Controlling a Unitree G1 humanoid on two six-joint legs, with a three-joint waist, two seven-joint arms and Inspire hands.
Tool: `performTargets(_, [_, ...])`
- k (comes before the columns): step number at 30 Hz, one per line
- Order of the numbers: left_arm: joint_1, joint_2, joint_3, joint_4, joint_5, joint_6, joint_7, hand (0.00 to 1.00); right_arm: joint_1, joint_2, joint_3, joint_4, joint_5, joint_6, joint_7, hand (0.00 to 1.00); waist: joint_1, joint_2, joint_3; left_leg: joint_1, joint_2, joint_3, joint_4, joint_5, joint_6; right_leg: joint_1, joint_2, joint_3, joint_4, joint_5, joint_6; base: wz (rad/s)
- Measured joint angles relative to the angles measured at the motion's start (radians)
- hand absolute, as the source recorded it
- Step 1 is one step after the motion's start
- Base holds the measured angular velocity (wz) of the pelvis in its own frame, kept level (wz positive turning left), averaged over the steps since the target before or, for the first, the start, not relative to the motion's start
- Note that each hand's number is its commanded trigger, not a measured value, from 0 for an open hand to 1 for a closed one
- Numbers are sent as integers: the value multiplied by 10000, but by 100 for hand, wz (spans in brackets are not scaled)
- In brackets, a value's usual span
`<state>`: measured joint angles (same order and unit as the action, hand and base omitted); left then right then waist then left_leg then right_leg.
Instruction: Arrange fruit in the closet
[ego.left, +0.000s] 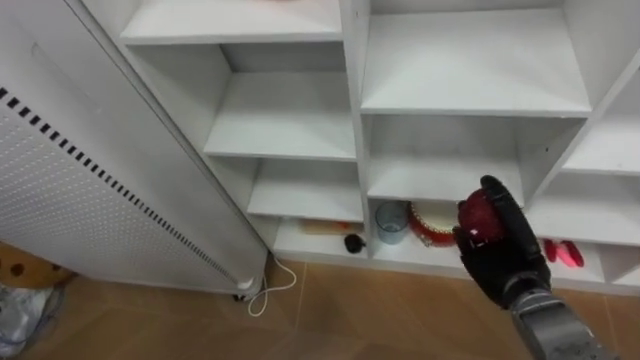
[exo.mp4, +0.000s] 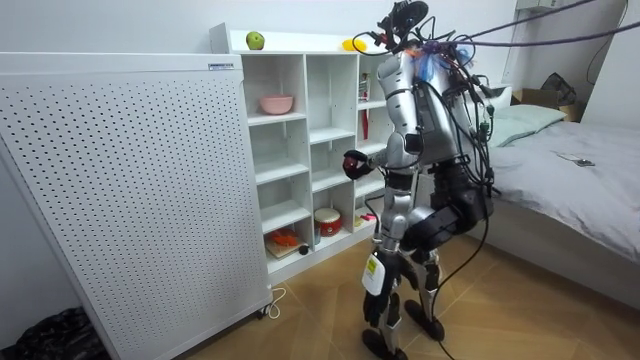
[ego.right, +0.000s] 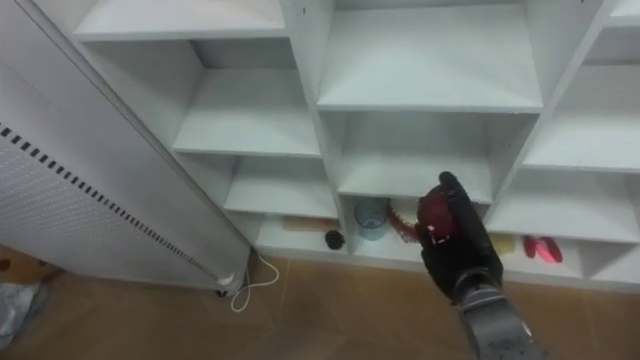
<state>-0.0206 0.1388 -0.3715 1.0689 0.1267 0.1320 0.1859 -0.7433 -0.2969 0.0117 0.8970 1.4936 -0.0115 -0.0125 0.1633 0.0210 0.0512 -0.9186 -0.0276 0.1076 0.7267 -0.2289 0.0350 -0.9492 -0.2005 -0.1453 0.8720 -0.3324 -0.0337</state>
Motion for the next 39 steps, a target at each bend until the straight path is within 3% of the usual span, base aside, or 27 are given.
performTargets(10, [174, 97, -115, -976, 232, -68, -203, 0, -866, -317, -211, -22, 433, -192, 1, 100, 282, -16, -23, -444, -13, -7, 471, -80, 13, -394, -65, 31, 396, -87, -18, 1])
performTargets(11, [177, 118, -115, -1078, 232, -85, -206, 0, -903, -317, -276, -25, 537, -216, 1, 56, 291, -16, -23, -490, -11, -6, 534, -91, 30, -437, -82, 32, 454, -86, -17, 0])
performTargets(12, [175, 120, -113, -1105, 233, -93, -205, 0, -921, -317, -316, -25, 569, -218, 1, 0, 293, -15, -23, -511, -12, -6, 550, -104, 49, -462, -94, 34, 494, -86, -17, 0])
performTargets(18, [275, 137, -69, -1139, 234, -100, -205, 0, -966, -320, -373, -26, 785, -255, 8, 0, 367, 12, -44, -526, 16, -5, 685, -118, 71, -410, -119, -87, 507, -85, -16, 0])
performTargets(21, [348, 207, -67, -1258, 225, -93, -204, 0, -970, -321, -368, -30, 949, -350, 12, 0, 402, 40, -62, -524, 155, 113, 675, -123, 86, -379, -109, -124, 506, -84, -18, 0])
performTargets(29, [668, 332, -53, -1512, 237, -62, -204, 0, -972, -340, -373, -32, 1402, -438, -4, 0, 481, 194, -178, -384, 313, 375, 662, -133, 115, -294, -157, -211, 513, -66, -51, -3])
performTargets(39, [870, 389, -48, -1687, 217, -57, -225, 0, -973, -342, -549, -31, 1501, -523, -48, 0, 464, 199, -182, -287, 314, 466, 547, -133, 117, -251, -273, -264, 474, -63, -60, 0])
